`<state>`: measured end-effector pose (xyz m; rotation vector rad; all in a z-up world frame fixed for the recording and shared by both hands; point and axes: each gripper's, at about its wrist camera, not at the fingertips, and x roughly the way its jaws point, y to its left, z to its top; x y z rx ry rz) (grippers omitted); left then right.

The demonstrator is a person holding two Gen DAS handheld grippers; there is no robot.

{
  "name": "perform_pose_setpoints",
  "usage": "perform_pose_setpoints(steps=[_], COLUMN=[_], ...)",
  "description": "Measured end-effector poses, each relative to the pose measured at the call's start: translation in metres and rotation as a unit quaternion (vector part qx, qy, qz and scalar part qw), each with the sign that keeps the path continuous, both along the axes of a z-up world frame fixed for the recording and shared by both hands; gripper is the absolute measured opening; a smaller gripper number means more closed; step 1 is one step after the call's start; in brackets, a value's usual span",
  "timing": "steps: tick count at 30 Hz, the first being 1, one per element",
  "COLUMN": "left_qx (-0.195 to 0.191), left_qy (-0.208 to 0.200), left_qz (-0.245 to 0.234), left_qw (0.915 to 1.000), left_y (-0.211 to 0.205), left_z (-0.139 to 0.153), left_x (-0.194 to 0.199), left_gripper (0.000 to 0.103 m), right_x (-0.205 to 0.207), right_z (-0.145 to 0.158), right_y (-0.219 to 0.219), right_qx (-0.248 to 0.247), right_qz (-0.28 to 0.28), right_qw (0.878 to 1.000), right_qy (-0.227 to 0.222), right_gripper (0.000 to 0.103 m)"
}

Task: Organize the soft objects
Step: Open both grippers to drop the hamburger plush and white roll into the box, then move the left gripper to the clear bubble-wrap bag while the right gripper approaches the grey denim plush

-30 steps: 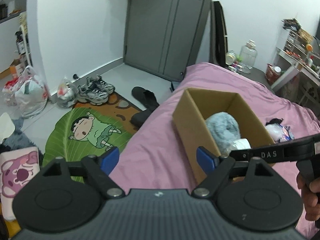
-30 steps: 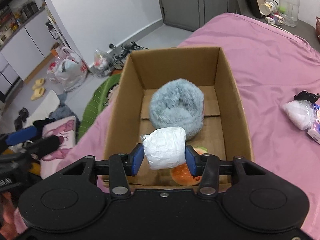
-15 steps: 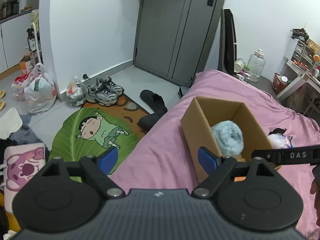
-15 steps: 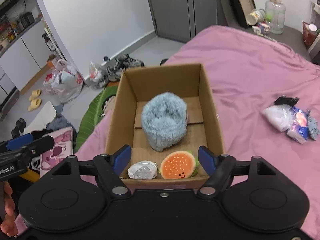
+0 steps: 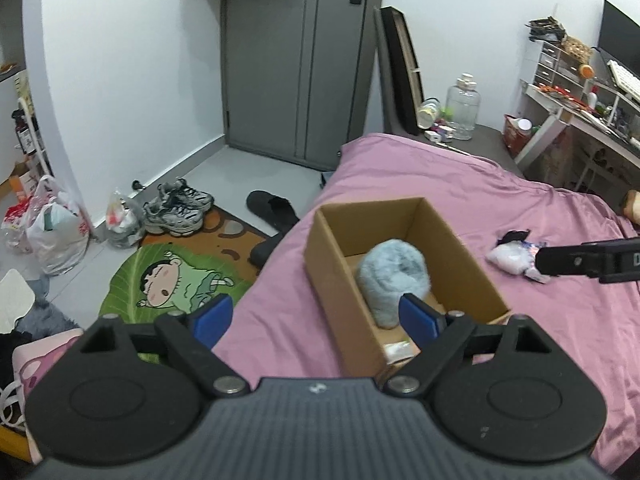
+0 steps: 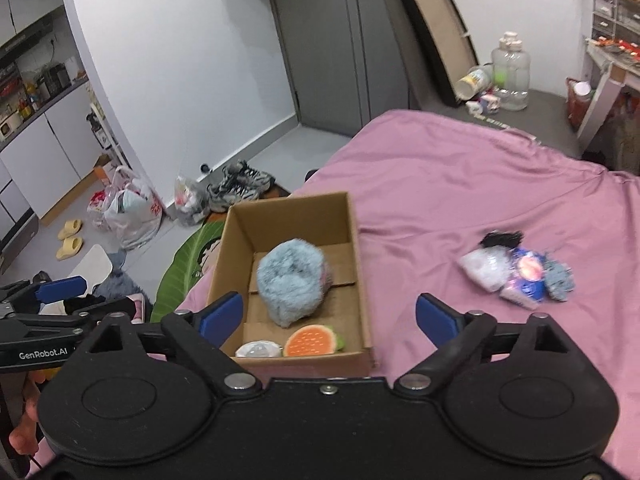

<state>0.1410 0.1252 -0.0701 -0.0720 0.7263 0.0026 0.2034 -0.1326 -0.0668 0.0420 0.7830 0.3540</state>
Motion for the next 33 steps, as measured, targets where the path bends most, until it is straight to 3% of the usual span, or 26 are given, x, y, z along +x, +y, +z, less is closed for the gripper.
perform_pose_setpoints(steps=[8,10,17,20,22,25,33], left_qx=[-0.010,-0.008,-0.010,0.014,0.035,0.027,0.047], left_qy=[-0.011,-0.014,-0.030,-0.031,-0.021,0.003,0.014], left_qz=[-0.036,-0.041,-0.069,-0.084,-0.079,-0.067,-0.067], left_qw=[0.9992,0.9990,0.9971,0.9958,0.9960,0.9974,0.9966], left_y=[-0.037,-0.046,-0.081,-0.099,-0.108,-0.114,-0.139], left_z=[0.015,0.020,0.031,0.035,0.035,0.035,0.037], left_x=[0.005,0.008,0.012,0.014,0.018,0.026,0.038], left_gripper=[0.089,0.089,0.089,0.089,0.089,0.092,0.099], right_x=[-0.010,-0.014,-0.016,-0.017,-0.017,-0.017,-0.014], right_z=[0.012,0.017,0.023,0.024,0.025,0.025,0.019], right_y=[-0.041,-0.050,-0.084,-0.094,-0.100,-0.107,-0.126], right_qx=[-0.004,-0.007,0.007,0.010,0.018,0.025,0.027], right_qz=[-0.020,-0.026,-0.032,-0.031,-0.028,-0.019,-0.015], right_qw=[1.000,0.999,0.999,0.999,0.999,0.999,0.999], right_qy=[-0.015,-0.026,-0.032,-0.034,-0.033,-0.034,-0.026], right_gripper=[0.098,0.103,0.103,0.103,0.103,0.103,0.103])
